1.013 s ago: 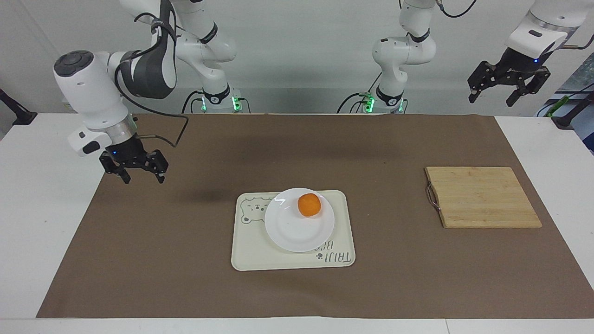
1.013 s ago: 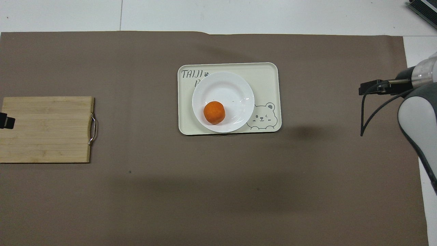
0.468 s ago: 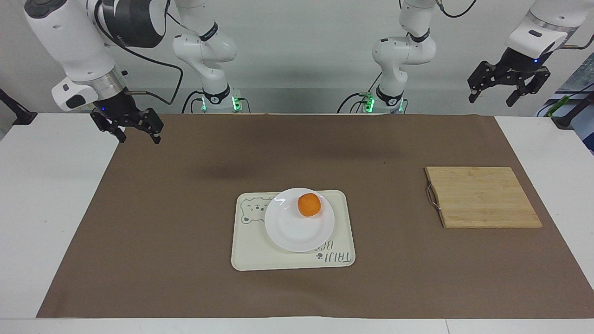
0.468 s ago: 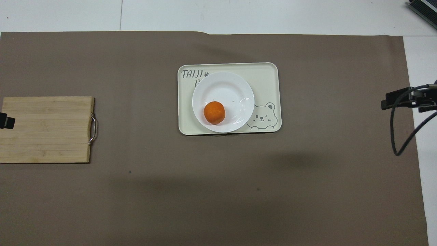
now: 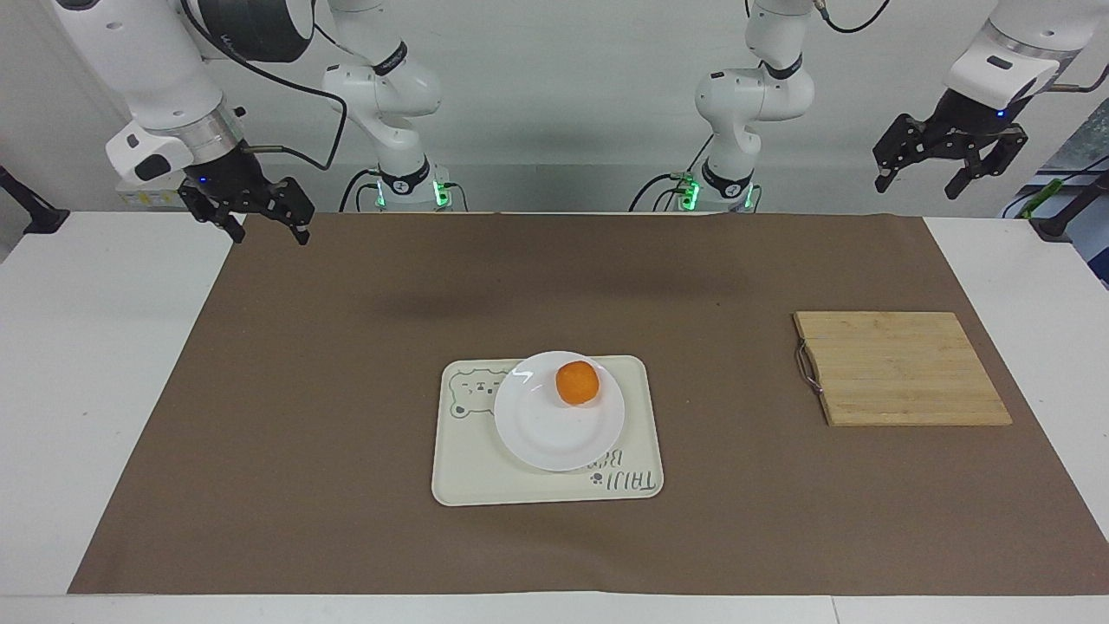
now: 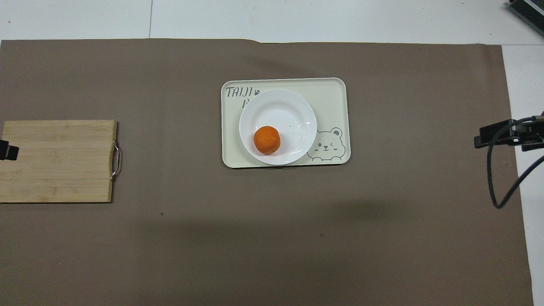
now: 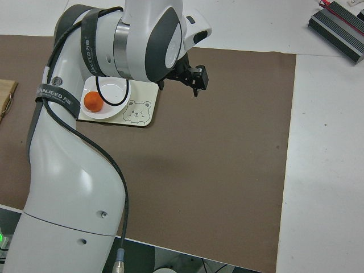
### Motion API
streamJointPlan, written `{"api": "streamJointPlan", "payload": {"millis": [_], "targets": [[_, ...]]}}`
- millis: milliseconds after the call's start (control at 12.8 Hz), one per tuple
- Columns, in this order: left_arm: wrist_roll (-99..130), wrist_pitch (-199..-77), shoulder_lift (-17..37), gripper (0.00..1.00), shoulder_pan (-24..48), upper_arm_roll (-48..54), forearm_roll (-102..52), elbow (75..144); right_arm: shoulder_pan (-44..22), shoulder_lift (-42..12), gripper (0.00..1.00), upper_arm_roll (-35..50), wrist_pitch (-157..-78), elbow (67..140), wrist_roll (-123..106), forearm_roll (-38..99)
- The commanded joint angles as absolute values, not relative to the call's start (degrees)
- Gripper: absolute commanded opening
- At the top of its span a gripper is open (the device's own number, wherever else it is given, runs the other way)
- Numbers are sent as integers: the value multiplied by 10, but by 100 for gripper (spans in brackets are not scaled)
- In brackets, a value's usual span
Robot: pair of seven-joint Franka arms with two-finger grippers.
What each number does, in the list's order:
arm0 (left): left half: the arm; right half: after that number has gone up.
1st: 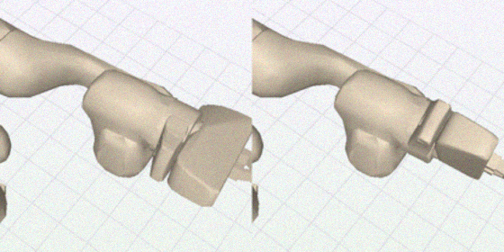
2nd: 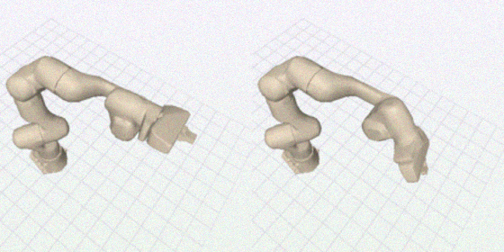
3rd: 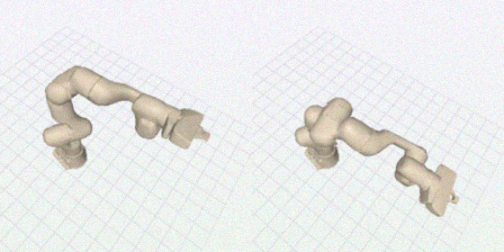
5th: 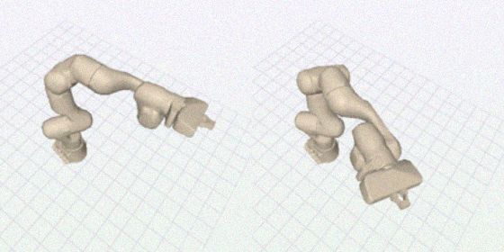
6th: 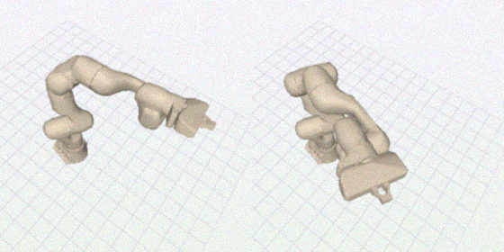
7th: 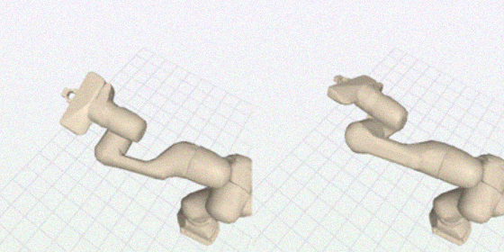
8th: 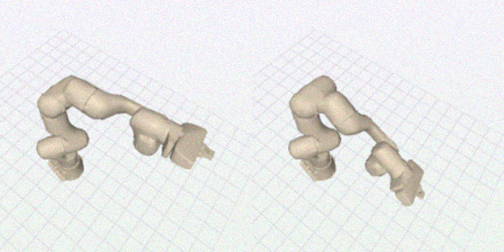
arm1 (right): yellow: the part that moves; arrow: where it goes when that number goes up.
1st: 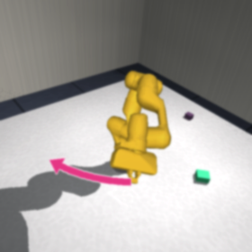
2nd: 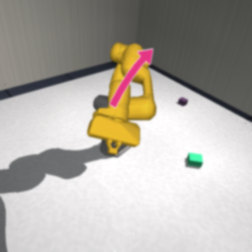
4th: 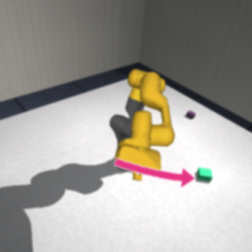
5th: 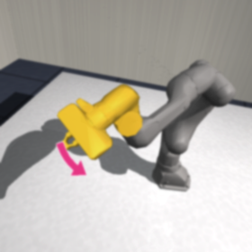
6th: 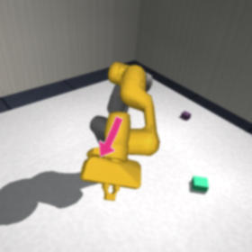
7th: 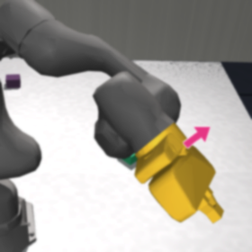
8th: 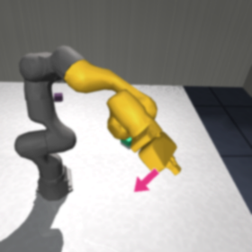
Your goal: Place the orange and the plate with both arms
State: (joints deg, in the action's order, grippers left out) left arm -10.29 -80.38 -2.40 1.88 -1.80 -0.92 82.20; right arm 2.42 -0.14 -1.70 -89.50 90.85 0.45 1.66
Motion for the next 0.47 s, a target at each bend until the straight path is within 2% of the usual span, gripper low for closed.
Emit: {"api": "streamJointPlan", "payload": {"millis": [0, 390], "targets": [[-98, -802, -37, 100, 11, -13, -9, 835, 23, 10, 100, -11, -930, 926, 23, -15], [-98, -802, -36, 100, 11, -13, -9, 835, 24, 4, 100, -9, -944, 923, 19, -5]]}}
